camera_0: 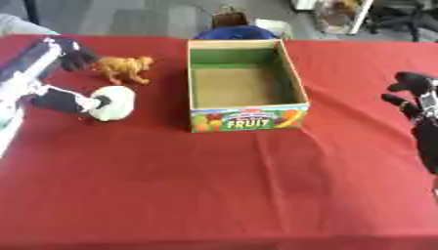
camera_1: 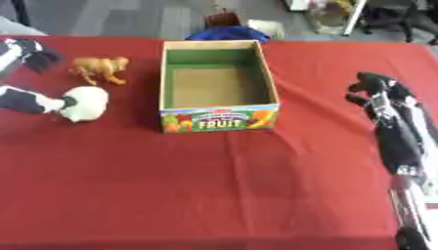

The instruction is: Pick up objects on the table and place them in the box.

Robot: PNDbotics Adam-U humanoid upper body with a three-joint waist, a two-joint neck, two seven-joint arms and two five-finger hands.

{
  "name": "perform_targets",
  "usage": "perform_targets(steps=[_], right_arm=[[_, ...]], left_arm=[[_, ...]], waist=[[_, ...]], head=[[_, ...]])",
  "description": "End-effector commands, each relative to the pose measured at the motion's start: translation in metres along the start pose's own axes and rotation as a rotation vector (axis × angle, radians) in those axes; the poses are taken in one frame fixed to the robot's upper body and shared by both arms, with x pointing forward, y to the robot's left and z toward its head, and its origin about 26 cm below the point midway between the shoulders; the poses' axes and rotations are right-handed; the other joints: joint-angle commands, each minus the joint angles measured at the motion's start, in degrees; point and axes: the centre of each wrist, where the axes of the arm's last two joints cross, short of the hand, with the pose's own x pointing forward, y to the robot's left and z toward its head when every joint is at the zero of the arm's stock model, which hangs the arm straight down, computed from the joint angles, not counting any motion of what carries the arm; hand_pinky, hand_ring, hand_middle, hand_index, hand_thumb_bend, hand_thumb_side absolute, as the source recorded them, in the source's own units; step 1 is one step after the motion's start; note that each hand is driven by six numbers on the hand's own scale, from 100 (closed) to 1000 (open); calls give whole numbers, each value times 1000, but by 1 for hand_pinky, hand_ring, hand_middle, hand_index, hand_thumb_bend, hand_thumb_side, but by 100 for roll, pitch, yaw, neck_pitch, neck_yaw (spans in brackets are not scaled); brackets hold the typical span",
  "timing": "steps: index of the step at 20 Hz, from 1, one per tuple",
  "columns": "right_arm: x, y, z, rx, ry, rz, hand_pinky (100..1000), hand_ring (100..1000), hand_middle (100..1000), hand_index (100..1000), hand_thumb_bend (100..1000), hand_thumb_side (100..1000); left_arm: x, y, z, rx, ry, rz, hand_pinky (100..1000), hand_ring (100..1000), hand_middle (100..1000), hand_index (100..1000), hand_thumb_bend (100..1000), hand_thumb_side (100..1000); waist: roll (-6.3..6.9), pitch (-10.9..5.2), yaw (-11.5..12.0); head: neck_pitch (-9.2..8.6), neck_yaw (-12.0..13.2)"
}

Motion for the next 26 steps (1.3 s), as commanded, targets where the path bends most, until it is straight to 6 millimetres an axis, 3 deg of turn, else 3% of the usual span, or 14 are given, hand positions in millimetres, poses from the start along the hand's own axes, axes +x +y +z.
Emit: perform_targets(steps=[1, 17, 22, 26], right_arm=[[5, -3, -3, 14, -17, 13, 816, 1000, 592, 752, 100, 547], [4, -2, -2, 17, -11, 9, 816, 1000, 592, 752, 100, 549], [4, -1, -2, 19, -11, 6, 816, 1000, 592, 752, 100, 548], [3, -2, -2, 17, -10, 7, 817, 1000, 592, 752, 100, 549]], left_arm=[[-3, 5, -9, -20, 18, -57, 673, 664, 643, 730, 659, 100], [-14, -32, -43, -18, 130, -185, 679, 675, 680, 732, 692, 100], [-16, -43, -47, -4, 150, -196, 656, 645, 646, 720, 643, 108], [-19, -51, -48, -9, 160, -207, 583, 545, 543, 653, 509, 118]], waist=[[8, -78, -8], [-11, -79, -69], [-13, -79, -81], [-14, -78, -90]], head=[[29, 18], [29, 40], [29, 39], [29, 44]])
